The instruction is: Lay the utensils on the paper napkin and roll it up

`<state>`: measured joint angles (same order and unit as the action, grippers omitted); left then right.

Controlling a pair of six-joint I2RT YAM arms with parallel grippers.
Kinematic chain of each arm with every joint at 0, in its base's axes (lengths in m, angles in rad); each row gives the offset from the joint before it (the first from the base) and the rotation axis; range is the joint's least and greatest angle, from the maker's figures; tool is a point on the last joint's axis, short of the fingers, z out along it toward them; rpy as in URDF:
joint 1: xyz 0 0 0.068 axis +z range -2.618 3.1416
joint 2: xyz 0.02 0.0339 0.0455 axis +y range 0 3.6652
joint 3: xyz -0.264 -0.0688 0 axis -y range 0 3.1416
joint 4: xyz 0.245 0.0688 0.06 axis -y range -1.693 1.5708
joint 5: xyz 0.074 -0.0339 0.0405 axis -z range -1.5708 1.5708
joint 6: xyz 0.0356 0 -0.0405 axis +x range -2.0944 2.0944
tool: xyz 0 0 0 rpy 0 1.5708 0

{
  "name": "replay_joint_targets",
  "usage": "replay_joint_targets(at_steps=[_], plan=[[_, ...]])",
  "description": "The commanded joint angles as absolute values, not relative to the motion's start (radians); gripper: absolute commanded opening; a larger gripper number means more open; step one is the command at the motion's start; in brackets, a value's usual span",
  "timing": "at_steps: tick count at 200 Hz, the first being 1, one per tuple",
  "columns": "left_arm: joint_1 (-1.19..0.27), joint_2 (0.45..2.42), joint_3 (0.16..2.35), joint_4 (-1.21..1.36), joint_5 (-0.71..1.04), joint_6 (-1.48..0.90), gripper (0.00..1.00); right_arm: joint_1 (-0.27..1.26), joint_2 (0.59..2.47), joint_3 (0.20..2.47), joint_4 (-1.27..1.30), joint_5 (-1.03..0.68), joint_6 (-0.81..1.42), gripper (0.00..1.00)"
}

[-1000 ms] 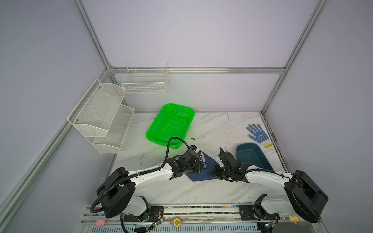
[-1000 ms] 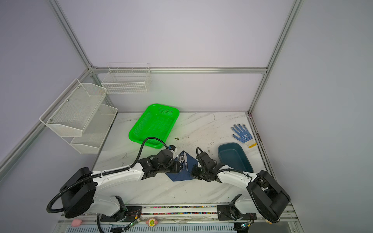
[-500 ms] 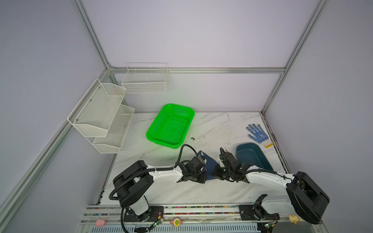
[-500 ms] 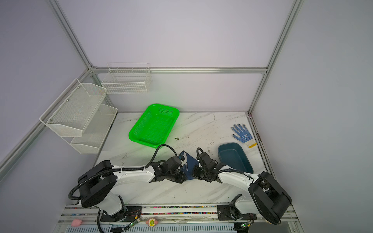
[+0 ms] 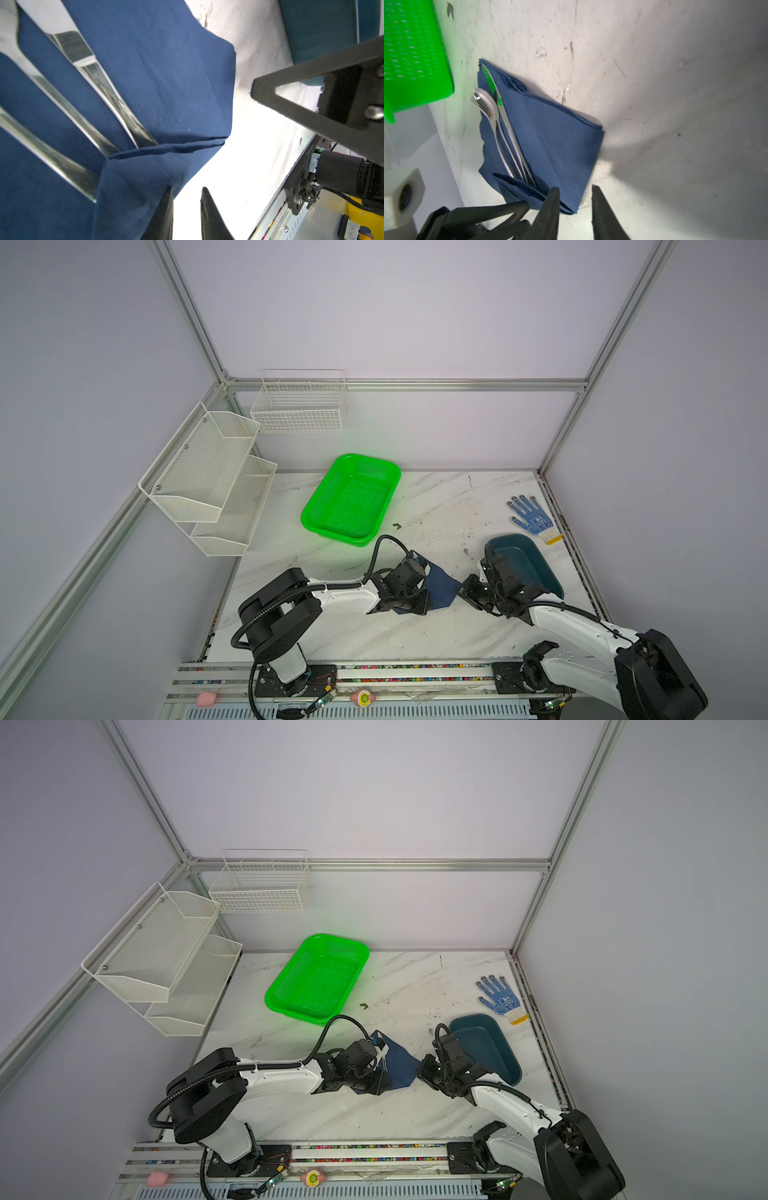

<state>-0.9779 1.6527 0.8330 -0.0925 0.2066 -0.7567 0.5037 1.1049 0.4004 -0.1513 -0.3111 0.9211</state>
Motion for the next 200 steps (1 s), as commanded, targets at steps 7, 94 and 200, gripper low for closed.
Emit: replay_joint_targets(at_steps=[7, 94, 200], plan=[[-0.982, 1.652, 0.916, -0.06, 0.221, -0.745, 0.24, 0.498, 1.126, 0.387, -0.156, -0.372, 0.913, 0.33], [-0.982, 1.669, 0.916, -0.061, 0.192, -0.73, 0.24, 0.497, 1.25, 0.29, 0.055, -0.481, 0.977, 0.36], [-0.982, 1.683, 0.917, -0.066, 0.179, -0.733, 0.24, 0.49, 1.146, 0.258, 0.292, -0.569, 0.966, 0.47]])
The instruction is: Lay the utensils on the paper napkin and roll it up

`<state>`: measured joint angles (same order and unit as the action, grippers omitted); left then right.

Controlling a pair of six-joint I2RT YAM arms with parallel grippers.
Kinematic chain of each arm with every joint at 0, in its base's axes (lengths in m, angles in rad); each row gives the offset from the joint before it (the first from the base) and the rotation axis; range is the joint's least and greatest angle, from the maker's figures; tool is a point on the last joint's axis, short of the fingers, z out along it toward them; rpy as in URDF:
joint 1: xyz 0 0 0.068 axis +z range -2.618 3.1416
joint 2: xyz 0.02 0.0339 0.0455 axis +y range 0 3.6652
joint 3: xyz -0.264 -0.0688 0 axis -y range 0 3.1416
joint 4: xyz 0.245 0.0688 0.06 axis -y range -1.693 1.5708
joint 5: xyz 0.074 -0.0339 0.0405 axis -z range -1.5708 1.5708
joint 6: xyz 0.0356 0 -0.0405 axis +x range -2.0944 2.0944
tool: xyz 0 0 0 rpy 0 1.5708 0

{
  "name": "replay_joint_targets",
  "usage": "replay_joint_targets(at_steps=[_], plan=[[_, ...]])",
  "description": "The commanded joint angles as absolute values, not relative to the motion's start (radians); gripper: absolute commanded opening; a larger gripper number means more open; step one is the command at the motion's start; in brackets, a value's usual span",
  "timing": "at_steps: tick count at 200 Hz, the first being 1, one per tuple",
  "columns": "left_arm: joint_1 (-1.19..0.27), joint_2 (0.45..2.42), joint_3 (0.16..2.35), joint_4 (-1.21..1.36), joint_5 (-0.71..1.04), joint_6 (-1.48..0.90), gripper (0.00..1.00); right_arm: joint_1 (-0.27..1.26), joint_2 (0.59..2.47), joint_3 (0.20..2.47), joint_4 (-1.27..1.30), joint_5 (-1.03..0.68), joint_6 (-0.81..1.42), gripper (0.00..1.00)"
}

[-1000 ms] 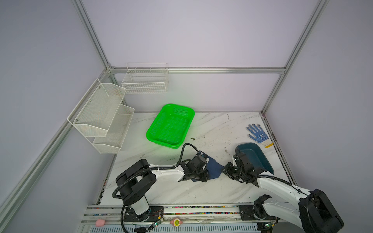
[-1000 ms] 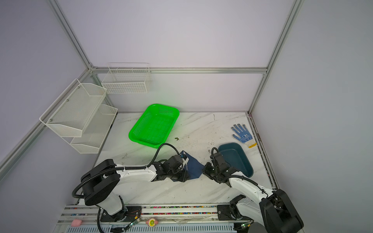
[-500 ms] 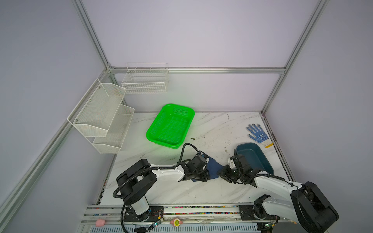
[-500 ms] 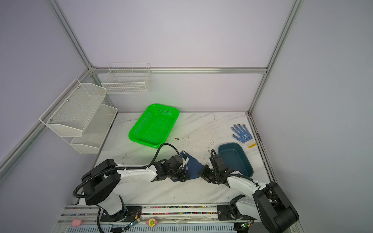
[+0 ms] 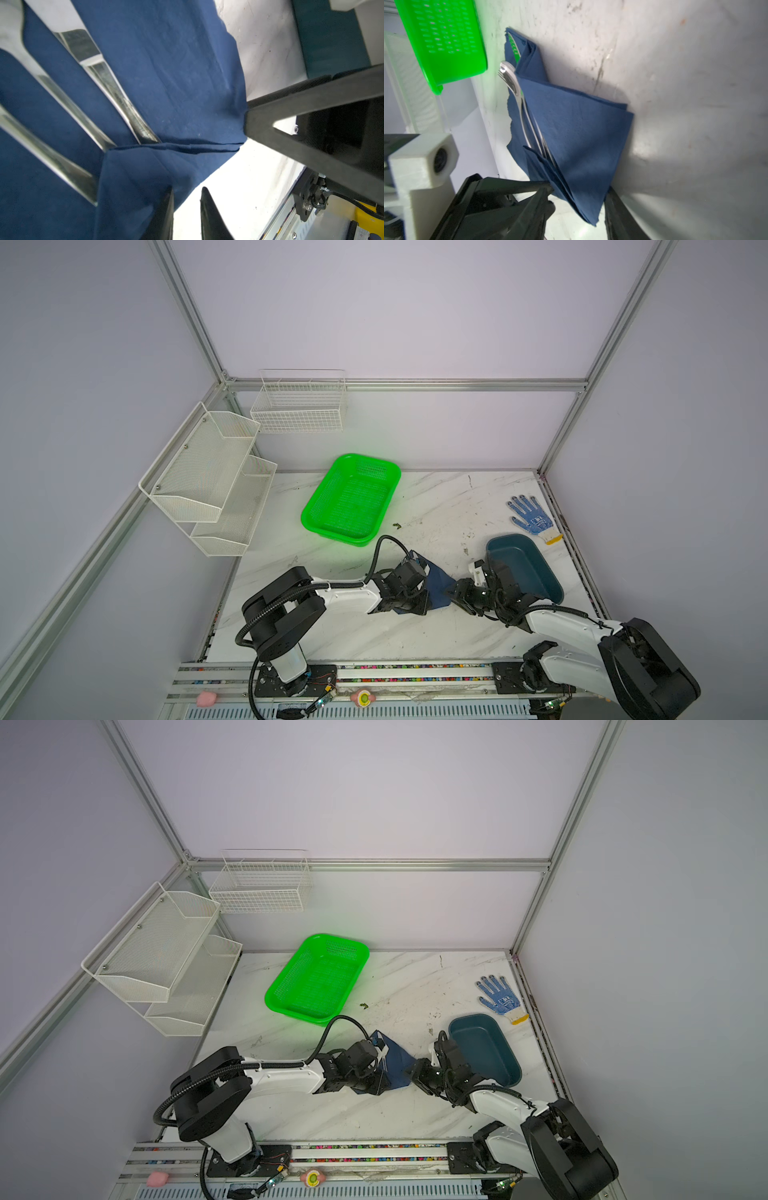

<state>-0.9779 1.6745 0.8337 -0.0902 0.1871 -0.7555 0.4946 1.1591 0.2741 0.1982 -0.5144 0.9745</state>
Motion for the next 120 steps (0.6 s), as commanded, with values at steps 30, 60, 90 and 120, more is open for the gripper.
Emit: replay_joint_targets(at_steps=[30, 60, 90, 120], plan=[[-0.982, 1.682, 0.914, -0.071, 0.178, -0.733, 0.24, 0.49, 1.119, 0.256, 0.303, -0.594, 0.94, 0.47], [-0.982, 1.682, 0.913, -0.069, 0.177, -0.736, 0.24, 0.489, 1.094, 0.243, 0.328, -0.605, 0.929, 0.48], [-0.982, 1.683, 0.914, -0.07, 0.175, -0.735, 0.24, 0.488, 1.087, 0.243, 0.353, -0.589, 0.945, 0.48], [-0.982, 1.68, 0.914, -0.075, 0.173, -0.733, 0.23, 0.489, 1.108, 0.234, 0.433, -0.589, 0.985, 0.48]])
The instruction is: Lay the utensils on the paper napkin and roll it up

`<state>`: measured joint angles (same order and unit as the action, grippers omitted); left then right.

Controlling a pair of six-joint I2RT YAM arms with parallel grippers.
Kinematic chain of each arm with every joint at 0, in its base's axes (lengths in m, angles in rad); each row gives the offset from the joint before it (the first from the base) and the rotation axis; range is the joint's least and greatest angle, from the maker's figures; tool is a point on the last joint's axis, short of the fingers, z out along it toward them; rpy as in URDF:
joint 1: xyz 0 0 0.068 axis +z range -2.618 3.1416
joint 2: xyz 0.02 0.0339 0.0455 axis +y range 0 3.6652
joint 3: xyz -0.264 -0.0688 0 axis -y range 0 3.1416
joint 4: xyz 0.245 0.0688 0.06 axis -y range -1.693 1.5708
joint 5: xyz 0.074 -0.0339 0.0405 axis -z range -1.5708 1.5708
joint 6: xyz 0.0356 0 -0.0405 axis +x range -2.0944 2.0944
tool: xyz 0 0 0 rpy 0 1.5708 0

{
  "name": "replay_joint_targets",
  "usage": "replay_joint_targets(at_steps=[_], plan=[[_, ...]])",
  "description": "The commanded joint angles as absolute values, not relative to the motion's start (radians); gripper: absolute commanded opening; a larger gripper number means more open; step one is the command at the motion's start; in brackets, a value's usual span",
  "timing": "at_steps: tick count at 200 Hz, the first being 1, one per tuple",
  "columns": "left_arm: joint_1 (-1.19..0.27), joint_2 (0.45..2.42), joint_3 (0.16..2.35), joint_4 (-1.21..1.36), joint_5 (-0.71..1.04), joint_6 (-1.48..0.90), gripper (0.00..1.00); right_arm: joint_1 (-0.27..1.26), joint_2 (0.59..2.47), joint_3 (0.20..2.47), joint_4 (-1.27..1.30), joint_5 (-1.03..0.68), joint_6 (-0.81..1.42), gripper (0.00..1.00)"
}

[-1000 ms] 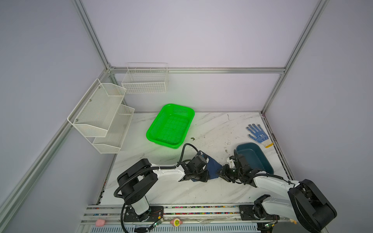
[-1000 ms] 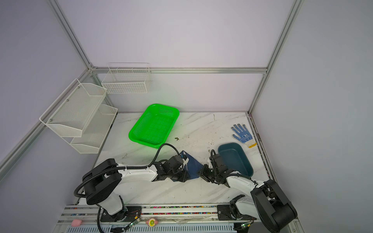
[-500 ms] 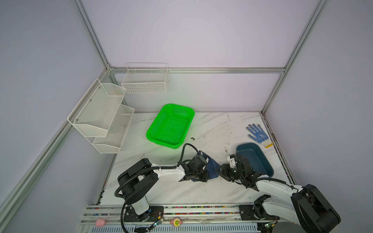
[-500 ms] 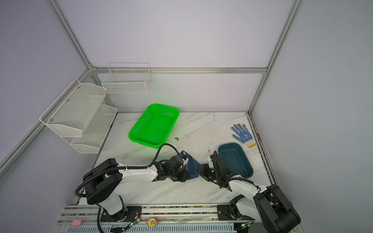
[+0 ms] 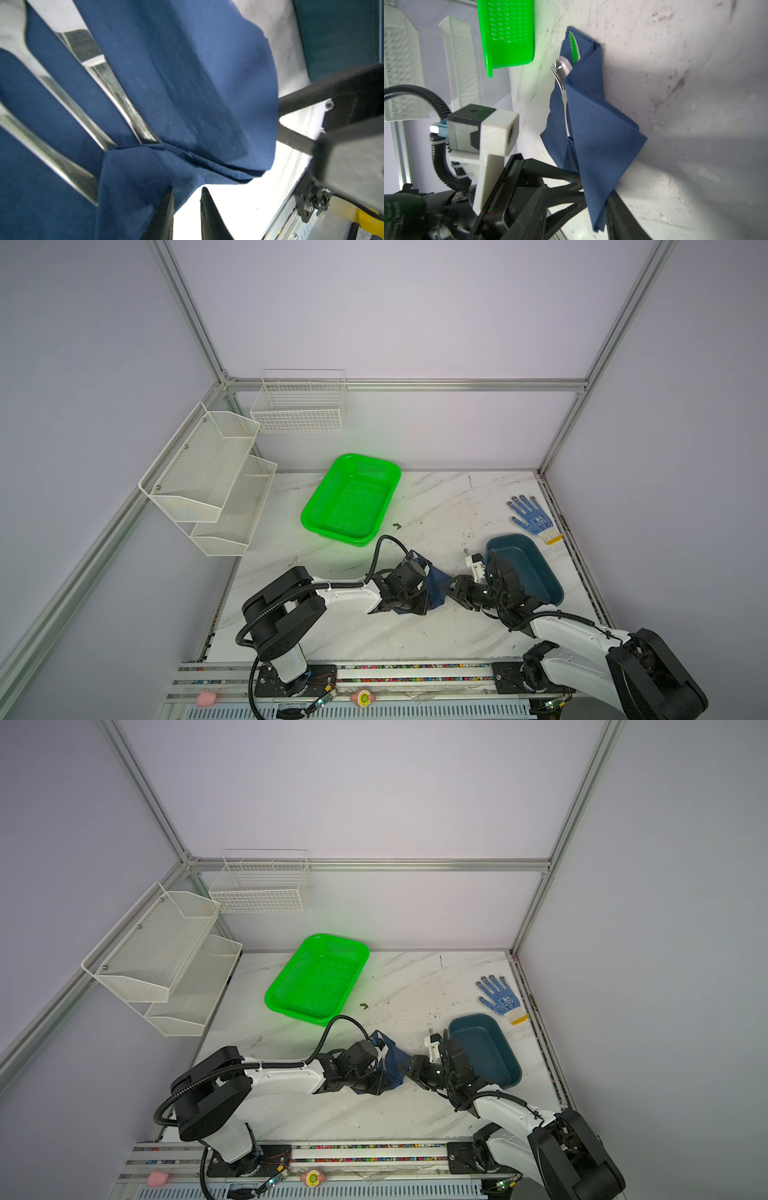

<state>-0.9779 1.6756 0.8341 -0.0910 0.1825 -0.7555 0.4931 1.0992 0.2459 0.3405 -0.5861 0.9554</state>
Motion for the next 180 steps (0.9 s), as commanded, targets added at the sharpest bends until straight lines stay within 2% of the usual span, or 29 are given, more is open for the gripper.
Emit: replay_joint_targets(at_steps=[1, 54, 77, 116, 148, 180], plan=[[-0.983, 1.68, 0.914, -0.075, 0.173, -0.733, 0.23, 0.488, 1.111, 0.235, 0.434, -0.589, 0.985, 0.48], [-0.983, 1.677, 0.915, -0.075, 0.173, -0.735, 0.24, 0.489, 1.161, 0.267, 0.449, -0.602, 0.985, 0.48], [-0.981, 1.669, 0.913, -0.083, 0.169, -0.732, 0.24, 0.488, 1.118, 0.299, 0.19, -0.495, 0.968, 0.48], [-0.983, 1.671, 0.913, -0.081, 0.171, -0.732, 0.24, 0.488, 1.042, 0.296, 0.001, -0.466, 0.961, 0.5], [-0.982, 1.673, 0.917, -0.079, 0.174, -0.733, 0.23, 0.489, 1.068, 0.26, 0.015, -0.475, 0.982, 0.49], [-0.982, 1.673, 0.919, -0.083, 0.173, -0.73, 0.24, 0.488, 1.124, 0.226, 0.168, -0.53, 1.017, 0.5]])
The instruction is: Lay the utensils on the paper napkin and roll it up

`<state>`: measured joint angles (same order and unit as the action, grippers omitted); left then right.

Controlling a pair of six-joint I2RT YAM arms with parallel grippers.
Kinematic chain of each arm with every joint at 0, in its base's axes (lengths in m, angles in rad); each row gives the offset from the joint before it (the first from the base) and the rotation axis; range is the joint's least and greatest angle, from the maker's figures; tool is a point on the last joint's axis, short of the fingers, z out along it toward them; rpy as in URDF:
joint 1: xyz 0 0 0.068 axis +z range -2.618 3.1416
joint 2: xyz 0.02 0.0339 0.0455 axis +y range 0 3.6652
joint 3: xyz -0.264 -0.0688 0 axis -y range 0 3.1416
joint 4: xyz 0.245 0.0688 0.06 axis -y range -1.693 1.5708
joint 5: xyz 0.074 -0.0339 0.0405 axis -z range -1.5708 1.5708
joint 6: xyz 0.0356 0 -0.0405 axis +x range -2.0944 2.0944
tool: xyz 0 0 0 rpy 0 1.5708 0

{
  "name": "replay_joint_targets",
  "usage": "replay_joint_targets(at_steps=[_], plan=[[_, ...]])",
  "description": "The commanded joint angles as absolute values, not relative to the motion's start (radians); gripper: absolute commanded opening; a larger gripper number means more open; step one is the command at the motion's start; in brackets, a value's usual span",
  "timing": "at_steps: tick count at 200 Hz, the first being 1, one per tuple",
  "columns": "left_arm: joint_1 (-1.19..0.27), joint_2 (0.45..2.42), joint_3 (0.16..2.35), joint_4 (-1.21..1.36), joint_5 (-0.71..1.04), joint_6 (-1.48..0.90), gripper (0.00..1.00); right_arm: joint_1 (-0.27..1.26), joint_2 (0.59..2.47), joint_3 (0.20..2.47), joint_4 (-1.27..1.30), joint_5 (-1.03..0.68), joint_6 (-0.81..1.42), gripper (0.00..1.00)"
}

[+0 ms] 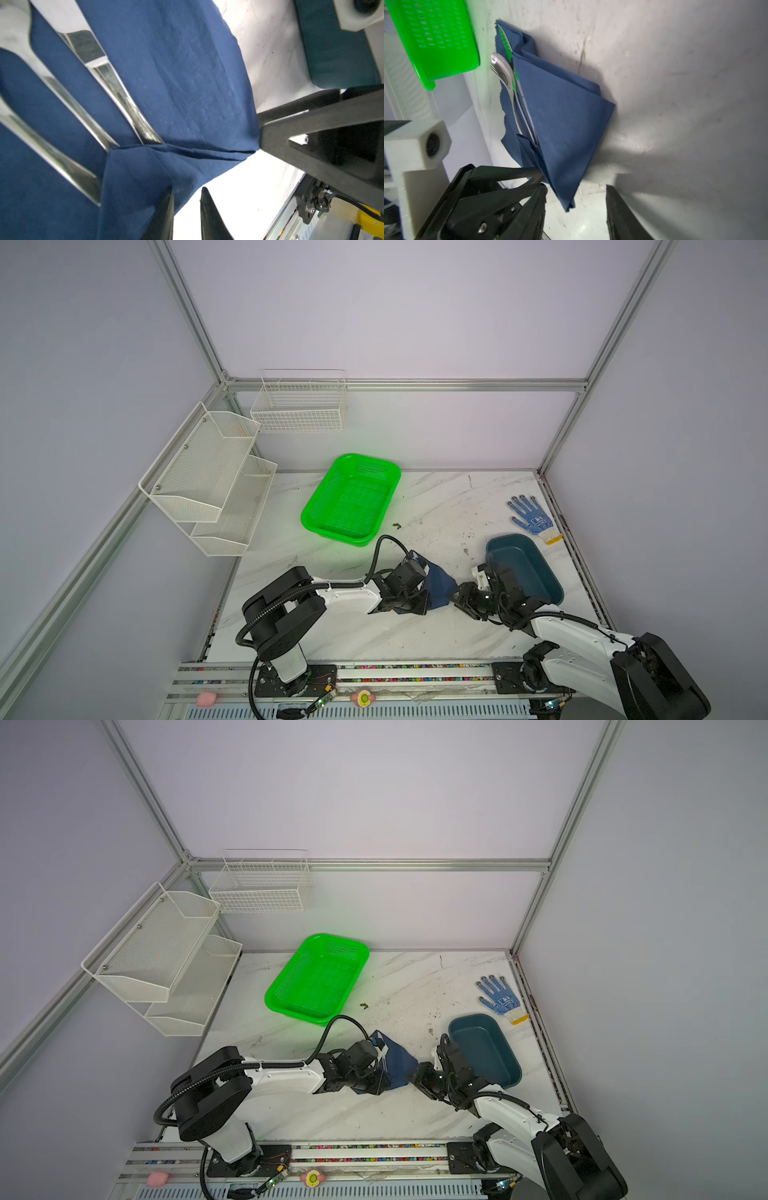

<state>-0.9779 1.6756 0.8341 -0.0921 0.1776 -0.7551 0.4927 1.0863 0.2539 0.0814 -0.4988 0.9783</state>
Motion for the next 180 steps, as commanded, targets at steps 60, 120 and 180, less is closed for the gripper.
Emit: replay_joint_targets(at_steps=[60, 120, 180], plan=[[-0.982, 1.677, 0.925, -0.082, 0.172, -0.731, 0.24, 0.488, 1.206, 0.192, 0.562, -0.506, 1.083, 0.48], [-0.982, 1.683, 0.922, -0.077, 0.172, -0.735, 0.24, 0.488, 1.154, 0.245, 0.571, -0.546, 1.008, 0.45], [-0.981, 1.663, 0.915, -0.086, 0.145, -0.761, 0.22, 0.491, 1.151, 0.288, 0.449, -0.553, 0.911, 0.21]])
